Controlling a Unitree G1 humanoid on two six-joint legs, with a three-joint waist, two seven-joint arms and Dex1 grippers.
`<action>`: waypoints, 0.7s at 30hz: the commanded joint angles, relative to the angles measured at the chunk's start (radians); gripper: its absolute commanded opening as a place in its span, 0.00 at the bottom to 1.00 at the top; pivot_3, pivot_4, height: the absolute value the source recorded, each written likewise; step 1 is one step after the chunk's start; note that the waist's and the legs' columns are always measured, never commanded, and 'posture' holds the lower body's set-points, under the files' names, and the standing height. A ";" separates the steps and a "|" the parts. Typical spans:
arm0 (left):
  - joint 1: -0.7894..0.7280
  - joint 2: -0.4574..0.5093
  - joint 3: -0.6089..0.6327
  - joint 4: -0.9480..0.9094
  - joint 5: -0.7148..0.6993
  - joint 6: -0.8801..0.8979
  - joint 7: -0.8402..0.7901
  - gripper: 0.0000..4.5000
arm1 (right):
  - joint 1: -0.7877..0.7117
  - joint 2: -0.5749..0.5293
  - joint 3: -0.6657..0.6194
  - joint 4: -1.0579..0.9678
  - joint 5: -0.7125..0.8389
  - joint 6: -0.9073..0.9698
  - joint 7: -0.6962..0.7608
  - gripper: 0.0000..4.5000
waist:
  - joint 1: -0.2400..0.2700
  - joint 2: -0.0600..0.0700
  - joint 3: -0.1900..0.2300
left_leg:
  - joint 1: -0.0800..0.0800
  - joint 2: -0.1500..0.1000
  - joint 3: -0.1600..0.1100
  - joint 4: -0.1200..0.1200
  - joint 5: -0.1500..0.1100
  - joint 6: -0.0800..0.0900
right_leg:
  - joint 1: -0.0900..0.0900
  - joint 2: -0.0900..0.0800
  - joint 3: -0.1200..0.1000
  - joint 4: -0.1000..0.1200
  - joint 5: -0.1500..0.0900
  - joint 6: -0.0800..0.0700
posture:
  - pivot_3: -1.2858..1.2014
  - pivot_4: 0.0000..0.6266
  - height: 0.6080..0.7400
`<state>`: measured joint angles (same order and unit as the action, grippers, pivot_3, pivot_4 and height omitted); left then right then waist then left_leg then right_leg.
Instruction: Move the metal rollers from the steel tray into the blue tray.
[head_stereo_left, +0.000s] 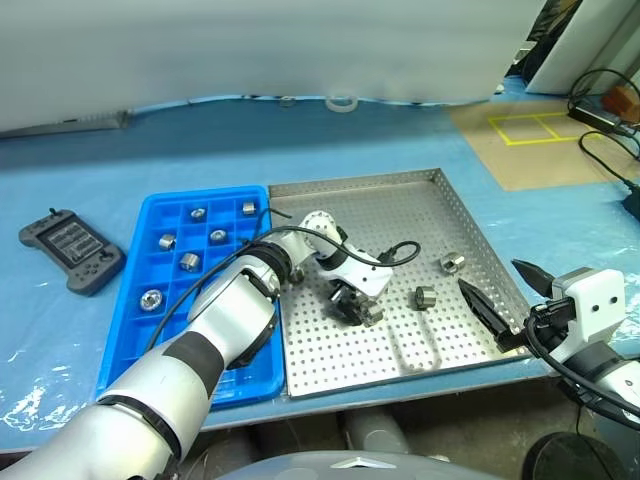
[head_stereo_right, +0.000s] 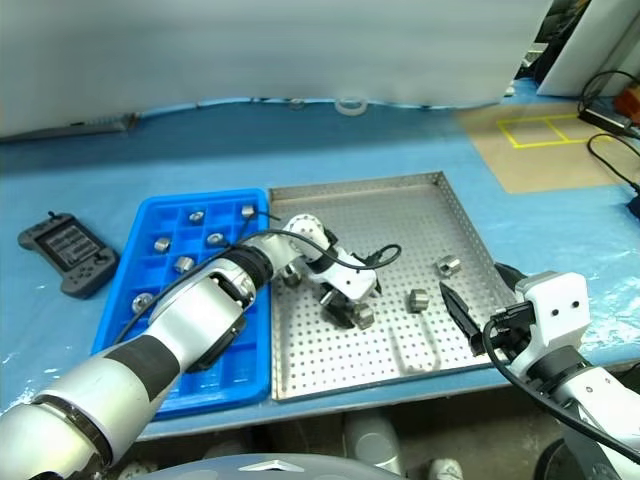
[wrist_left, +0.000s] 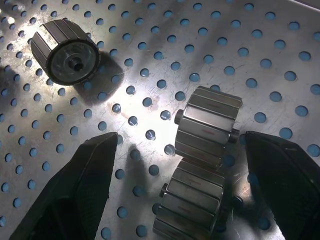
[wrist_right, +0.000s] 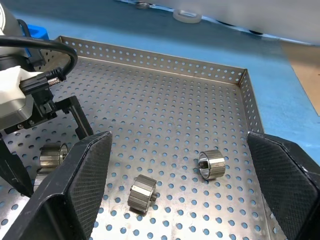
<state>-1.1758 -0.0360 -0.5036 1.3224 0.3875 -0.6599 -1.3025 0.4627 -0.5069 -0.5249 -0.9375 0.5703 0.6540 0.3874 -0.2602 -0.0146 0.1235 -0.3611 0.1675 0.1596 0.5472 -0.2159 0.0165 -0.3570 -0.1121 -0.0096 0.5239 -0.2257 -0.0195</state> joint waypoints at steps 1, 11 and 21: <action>-0.009 0.025 0.015 -0.009 0.006 0.018 0.014 0.82 | -0.016 -0.011 0.006 -0.018 -0.002 -0.016 -0.006 1.00 | -0.005 0.001 0.000 | 0.000 0.000 -0.001 0.000 0.000 0.000 | 0.002 0.000 -0.001 -0.002 0.000 0.000 | 0.26 0.24 1.00; 0.000 0.069 0.037 -0.016 0.001 0.002 0.025 0.69 | -0.048 -0.025 0.031 0.012 -0.012 -0.019 0.003 1.00 | -0.005 0.003 -0.001 | -0.004 -0.001 -0.008 0.002 0.000 0.002 | 0.004 -0.004 -0.014 -0.004 0.000 0.000 | 0.28 0.24 1.00; 0.038 0.038 0.056 -0.032 -0.014 -0.043 0.047 0.69 | -0.052 -0.027 0.047 0.017 -0.020 -0.023 0.008 1.00 | -0.003 0.004 0.000 | -0.005 -0.003 -0.010 0.008 -0.003 0.006 | 0.007 -0.006 -0.015 -0.004 0.000 0.000 | 0.28 0.24 1.00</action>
<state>-1.1361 0.0038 -0.4532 1.3147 0.3776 -0.6724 -1.2625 0.4092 -0.5272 -0.4655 -0.9113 0.5525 0.6530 0.3913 -0.2627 -0.0109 0.1230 -0.3658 0.1649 0.1501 0.5556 -0.2186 0.0222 -0.3497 -0.1186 -0.0246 0.5203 -0.2255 -0.0199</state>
